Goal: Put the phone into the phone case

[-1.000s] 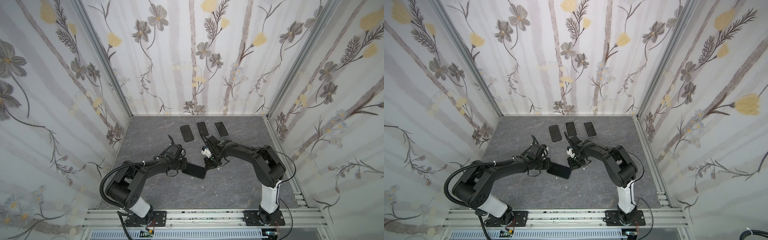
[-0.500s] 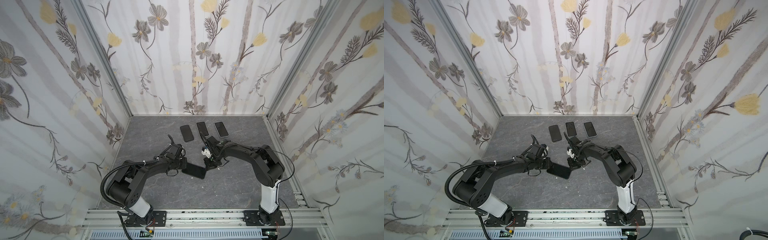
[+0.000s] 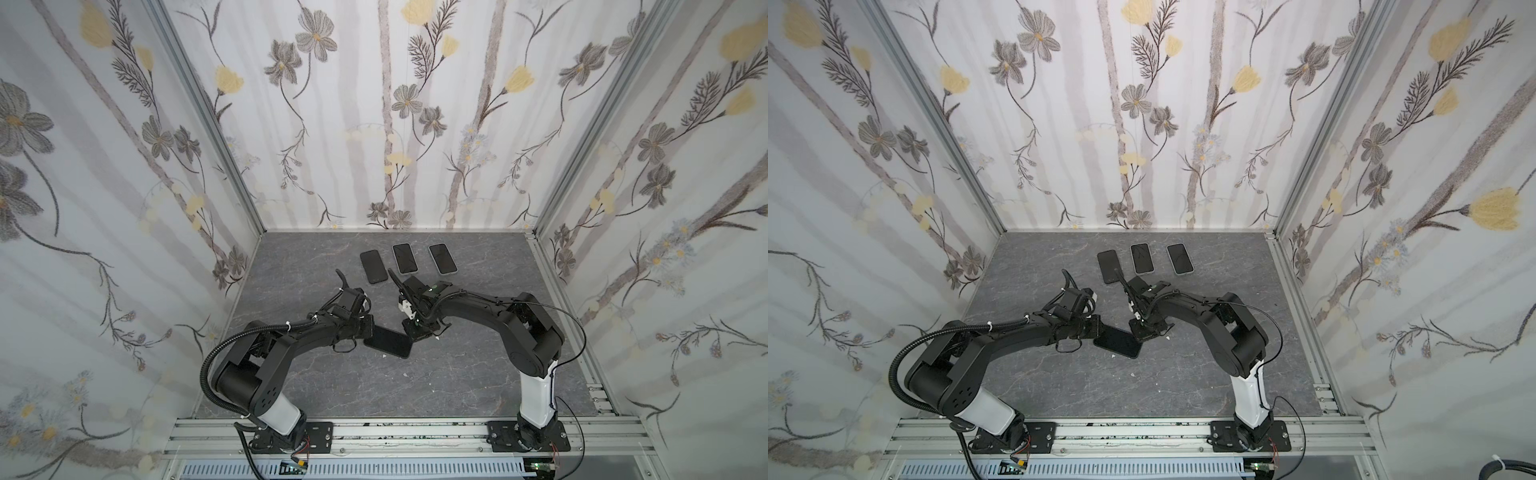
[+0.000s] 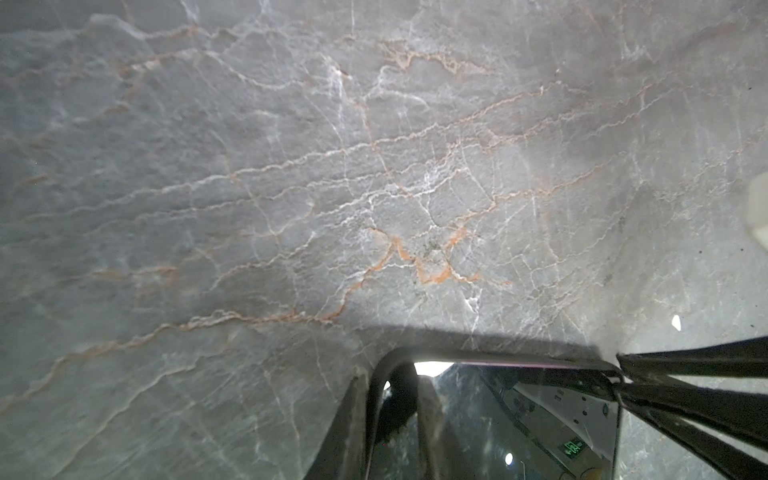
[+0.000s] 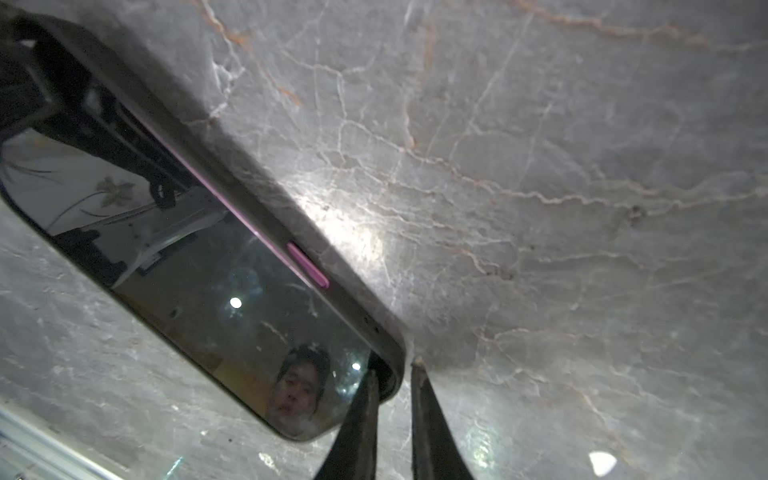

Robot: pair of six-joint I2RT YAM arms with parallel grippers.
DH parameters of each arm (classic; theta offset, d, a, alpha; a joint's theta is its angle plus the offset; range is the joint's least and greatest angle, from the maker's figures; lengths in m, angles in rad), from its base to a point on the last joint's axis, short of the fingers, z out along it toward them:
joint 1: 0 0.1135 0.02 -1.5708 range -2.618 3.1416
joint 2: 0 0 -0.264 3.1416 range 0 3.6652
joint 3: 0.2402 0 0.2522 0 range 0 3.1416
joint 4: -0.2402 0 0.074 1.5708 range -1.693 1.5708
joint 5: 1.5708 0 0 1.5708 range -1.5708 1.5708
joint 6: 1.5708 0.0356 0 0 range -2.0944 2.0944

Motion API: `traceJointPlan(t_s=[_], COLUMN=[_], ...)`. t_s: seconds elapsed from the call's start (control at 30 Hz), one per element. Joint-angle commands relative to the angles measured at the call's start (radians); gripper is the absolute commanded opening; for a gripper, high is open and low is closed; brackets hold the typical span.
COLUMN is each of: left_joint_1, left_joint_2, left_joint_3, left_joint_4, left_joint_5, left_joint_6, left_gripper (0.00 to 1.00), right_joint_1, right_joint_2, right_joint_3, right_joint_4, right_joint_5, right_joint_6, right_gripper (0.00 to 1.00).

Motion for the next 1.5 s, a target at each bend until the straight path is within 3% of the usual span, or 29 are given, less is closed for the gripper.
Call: traceJointPlan(t_s=[0.0,0.33,0.53,0.67,0.7,0.77,0.83,0.97,1.03,1.17,1.47], left_joint_1=[-0.002,0.000,0.004,0.023,0.029,0.036,0.042,0.045,0.045,0.046,0.046], left_joint_2=[-0.004,-0.036,-0.122,-0.215,-0.249,-0.315,-0.405,-0.569,-0.649,-0.767,-0.798], left_joint_3=[-0.010,-0.005,0.011,0.025,0.027,0.025,0.012,-0.040,-0.078,-0.146,-0.172], left_joint_4=[-0.047,-0.048,-0.075,-0.114,-0.125,-0.136,-0.134,-0.115,-0.107,-0.085,-0.103], left_joint_5=[0.020,0.010,-0.031,-0.076,-0.091,-0.122,-0.157,-0.239,-0.291,-0.329,-0.333], left_joint_6=[-0.005,-0.012,-0.008,0.014,0.023,0.044,0.066,0.112,0.125,0.157,0.156], left_gripper=[0.20,0.20,0.21,0.22,0.23,0.25,0.29,0.38,0.51,0.67,0.72], right_joint_1=[0.025,0.033,0.050,0.090,0.100,0.120,0.143,0.173,0.187,0.210,0.226], right_joint_2=[0.036,0.003,-0.140,-0.203,-0.210,-0.218,-0.210,-0.169,-0.142,-0.093,0.009], right_joint_3=[-0.015,0.016,0.024,0.017,0.013,0.002,-0.002,-0.007,-0.006,-0.007,0.034], right_joint_4=[-0.035,-0.030,0.092,0.149,0.158,0.176,0.184,0.201,0.209,0.223,0.175], right_joint_5=[0.216,0.207,0.114,0.112,0.115,0.109,0.115,0.109,0.109,0.118,0.168], right_joint_6=[-0.001,-0.001,-0.052,-0.110,-0.127,-0.172,-0.197,-0.215,-0.228,-0.257,-0.307], right_gripper=[0.17,0.19,0.31,0.43,0.49,0.70,0.80,0.84,0.85,0.93,0.95])
